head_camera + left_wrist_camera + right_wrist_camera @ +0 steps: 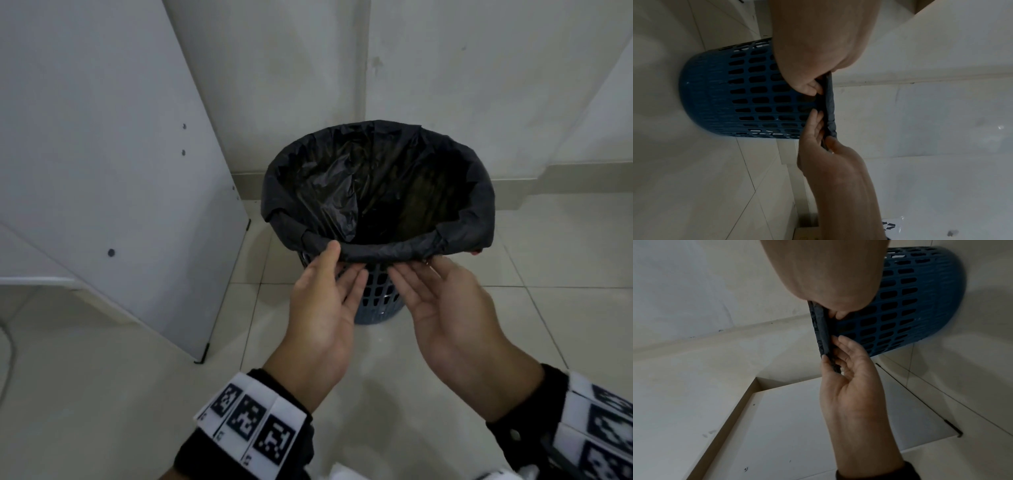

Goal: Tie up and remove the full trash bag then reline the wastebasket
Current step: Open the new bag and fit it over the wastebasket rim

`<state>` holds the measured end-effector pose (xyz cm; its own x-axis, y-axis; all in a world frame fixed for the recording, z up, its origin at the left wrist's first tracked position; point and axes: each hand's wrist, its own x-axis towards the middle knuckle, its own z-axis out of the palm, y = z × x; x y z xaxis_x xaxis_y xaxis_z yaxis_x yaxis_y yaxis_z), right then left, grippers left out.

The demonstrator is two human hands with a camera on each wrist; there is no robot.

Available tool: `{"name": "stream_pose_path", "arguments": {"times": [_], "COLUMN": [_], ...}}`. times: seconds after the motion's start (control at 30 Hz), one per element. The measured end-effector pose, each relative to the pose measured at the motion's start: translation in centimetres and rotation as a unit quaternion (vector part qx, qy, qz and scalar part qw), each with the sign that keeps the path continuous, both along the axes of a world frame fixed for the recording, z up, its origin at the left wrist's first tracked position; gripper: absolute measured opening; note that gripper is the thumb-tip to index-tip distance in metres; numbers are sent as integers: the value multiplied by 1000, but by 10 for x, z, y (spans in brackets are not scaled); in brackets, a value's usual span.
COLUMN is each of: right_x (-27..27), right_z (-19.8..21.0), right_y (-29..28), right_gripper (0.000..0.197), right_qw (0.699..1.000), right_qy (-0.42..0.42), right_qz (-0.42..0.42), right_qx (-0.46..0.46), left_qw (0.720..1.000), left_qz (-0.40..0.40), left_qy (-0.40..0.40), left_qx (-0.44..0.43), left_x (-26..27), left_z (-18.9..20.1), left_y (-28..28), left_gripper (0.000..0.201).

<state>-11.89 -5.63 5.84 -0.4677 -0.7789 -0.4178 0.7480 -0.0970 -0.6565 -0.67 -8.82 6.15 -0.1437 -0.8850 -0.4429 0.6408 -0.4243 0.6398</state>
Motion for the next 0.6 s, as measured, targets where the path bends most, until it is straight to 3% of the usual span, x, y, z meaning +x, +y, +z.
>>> {"name": "stream_pose_path", "arguments": {"times": [0.1,0.23,0.37,0.5,0.6], "right_x": [-6,-11,-7,5,15], "right_z": [10,12,8,3,0], "right_y": [-1,-8,-6,-3,-2], "right_gripper": [37,14,20,25,22], "right_qw": [1000,1000,1000,999,996], "right_qy": [-11,9,11,27,46], "right_qz": [-7,-3,22,34,74], "right_qx": [3,19,5,4,18], "left_qw": [1000,999,999,999,997], "left_qz": [14,14,37,19,23], "left_qy": [16,23,31,-15,-48], "left_qx": [-8,-22,-25,-47,-63], "left_x": [0,0,4,1,1], "left_z": [-2,-1,-1,-3,-2], "left_y": [-1,-3,-3,15,13], "left_gripper": [43,44,45,60,48]}}
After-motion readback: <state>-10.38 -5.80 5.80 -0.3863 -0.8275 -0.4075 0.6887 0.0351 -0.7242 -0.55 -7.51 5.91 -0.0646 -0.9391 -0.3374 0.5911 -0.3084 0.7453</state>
